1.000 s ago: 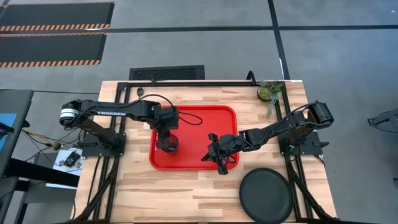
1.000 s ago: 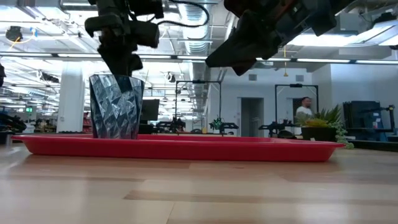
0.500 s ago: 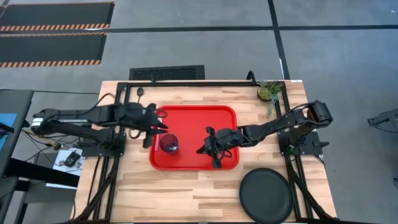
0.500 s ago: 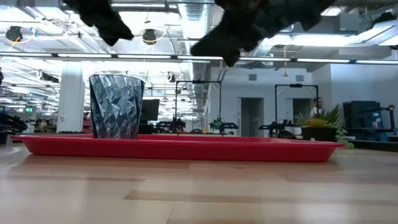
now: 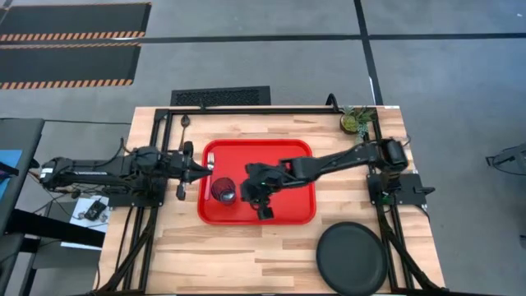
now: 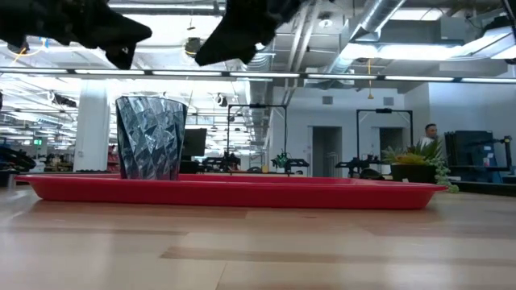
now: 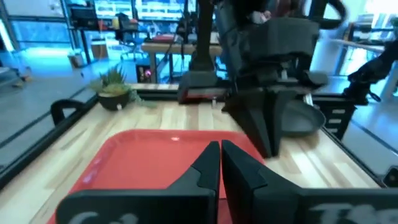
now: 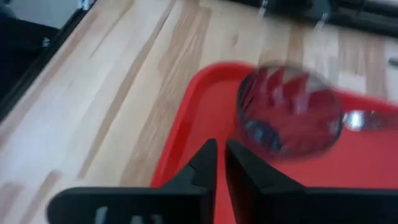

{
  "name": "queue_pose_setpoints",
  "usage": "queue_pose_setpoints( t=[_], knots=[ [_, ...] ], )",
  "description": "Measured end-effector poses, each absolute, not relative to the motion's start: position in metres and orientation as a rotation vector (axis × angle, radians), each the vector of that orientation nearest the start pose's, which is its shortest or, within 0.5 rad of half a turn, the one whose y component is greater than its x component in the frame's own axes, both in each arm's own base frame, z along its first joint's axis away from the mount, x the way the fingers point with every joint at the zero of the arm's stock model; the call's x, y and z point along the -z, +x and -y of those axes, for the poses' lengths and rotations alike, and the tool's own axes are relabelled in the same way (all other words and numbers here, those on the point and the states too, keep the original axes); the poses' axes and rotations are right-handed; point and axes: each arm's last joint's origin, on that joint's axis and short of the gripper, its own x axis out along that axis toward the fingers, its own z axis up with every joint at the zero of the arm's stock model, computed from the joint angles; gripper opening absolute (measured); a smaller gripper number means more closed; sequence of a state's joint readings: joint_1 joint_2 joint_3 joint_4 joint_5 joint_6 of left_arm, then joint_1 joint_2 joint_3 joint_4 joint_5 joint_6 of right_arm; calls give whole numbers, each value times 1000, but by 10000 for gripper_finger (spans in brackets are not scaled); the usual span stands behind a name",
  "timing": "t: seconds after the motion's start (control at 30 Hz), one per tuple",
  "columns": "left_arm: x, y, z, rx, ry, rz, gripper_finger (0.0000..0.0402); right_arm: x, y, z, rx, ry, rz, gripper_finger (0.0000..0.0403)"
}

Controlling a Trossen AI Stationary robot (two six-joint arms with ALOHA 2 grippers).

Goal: Pick and place plate/cup/fork/spoon on tray
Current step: Put the blue cup on the red serving tray

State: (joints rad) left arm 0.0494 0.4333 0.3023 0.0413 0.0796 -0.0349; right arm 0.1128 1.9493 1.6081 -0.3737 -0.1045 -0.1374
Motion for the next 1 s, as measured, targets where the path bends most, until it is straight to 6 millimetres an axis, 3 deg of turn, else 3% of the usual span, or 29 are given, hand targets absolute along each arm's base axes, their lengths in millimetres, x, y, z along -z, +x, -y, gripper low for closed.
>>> queue_pose_setpoints(
  t=[0.17, 0.47, 0.7, 1.0],
  knots=[
    [-231, 117, -5, -16, -35, -57, 0, -266, 462, -50, -284, -218, -746, 100],
    [-233, 108, -5, -39, -17, -42, 0, -252, 487, -41, -299, -347, -843, 175],
    [-233, 107, -5, -50, -13, -42, 0, -239, 492, -39, -317, -422, -873, 179],
    [-233, 107, -5, -54, -13, -44, 0, -234, 495, -34, -313, -428, -874, 150]
  ],
)
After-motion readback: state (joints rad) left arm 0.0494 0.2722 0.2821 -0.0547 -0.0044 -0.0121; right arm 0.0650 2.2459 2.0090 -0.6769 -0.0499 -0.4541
